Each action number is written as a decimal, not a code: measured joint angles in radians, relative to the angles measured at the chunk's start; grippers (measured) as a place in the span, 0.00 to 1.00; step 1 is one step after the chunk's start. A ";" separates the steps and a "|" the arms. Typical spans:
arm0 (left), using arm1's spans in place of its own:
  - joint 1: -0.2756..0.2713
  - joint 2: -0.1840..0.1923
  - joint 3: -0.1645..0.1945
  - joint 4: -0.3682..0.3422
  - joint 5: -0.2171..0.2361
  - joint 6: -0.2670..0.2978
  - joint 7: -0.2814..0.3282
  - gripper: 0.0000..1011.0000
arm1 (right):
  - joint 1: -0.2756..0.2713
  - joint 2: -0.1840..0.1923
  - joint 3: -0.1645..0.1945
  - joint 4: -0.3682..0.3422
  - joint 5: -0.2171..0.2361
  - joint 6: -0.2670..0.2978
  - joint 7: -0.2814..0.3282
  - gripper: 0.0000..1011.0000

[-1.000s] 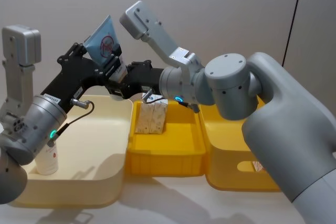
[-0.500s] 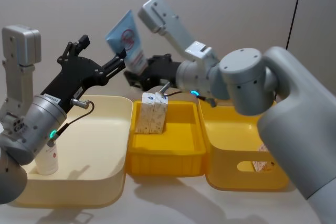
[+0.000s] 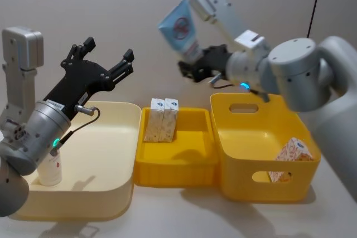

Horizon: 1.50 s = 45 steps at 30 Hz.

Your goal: Bimanual collaborative sorting of washing and personal care products

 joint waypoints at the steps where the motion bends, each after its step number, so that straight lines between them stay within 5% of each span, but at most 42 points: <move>1: 0.000 0.000 0.000 0.000 0.000 0.000 0.000 0.99 | 0.001 0.006 0.004 -0.002 -0.003 0.008 -0.003 0.55; 13: 0.000 0.000 0.000 0.000 0.000 0.000 0.000 0.99 | 0.067 0.077 0.033 0.032 -0.029 0.133 0.008 0.55; 29: 0.000 0.000 0.000 0.000 0.000 0.000 0.000 0.99 | 0.208 0.127 0.003 0.238 -0.038 0.249 0.166 0.55; 37: 0.000 0.000 0.000 0.000 0.000 0.000 0.000 0.99 | 0.297 0.120 -0.028 0.424 -0.038 0.261 0.277 0.55; 45: 0.000 0.000 0.000 0.000 0.000 0.000 0.000 0.99 | 0.420 0.069 -0.059 0.708 -0.043 0.198 0.382 0.55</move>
